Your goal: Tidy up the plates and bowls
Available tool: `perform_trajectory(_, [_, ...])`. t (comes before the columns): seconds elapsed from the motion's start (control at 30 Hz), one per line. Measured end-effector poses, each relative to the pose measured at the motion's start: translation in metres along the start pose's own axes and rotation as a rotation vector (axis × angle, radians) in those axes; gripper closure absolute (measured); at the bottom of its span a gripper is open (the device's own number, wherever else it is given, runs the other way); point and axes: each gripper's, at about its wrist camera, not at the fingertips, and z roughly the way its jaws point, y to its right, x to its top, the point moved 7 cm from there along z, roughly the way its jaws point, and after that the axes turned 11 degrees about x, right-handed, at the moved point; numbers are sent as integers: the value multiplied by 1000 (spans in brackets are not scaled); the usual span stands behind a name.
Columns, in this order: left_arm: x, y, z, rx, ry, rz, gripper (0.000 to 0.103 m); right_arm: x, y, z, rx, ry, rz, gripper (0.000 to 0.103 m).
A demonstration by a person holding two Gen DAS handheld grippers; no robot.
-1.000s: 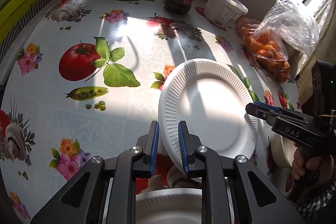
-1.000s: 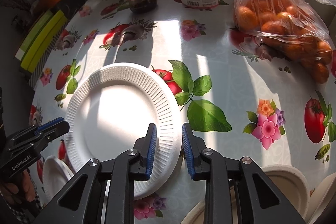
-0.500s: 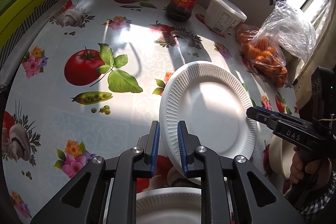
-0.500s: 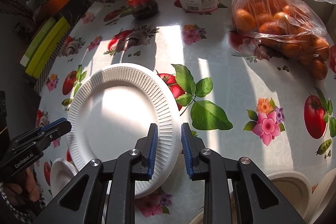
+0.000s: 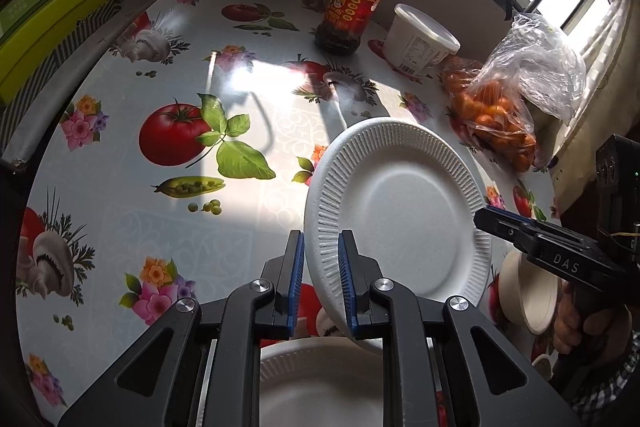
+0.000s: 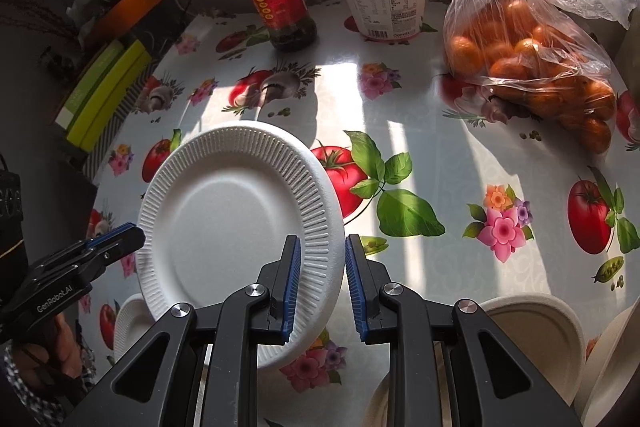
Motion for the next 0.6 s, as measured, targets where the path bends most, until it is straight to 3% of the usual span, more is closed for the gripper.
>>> perform_trajectory(0.6, [-20, -16, -27, -3, 21, -14, 85, -28, -28, -17, 35, 2, -23, 81])
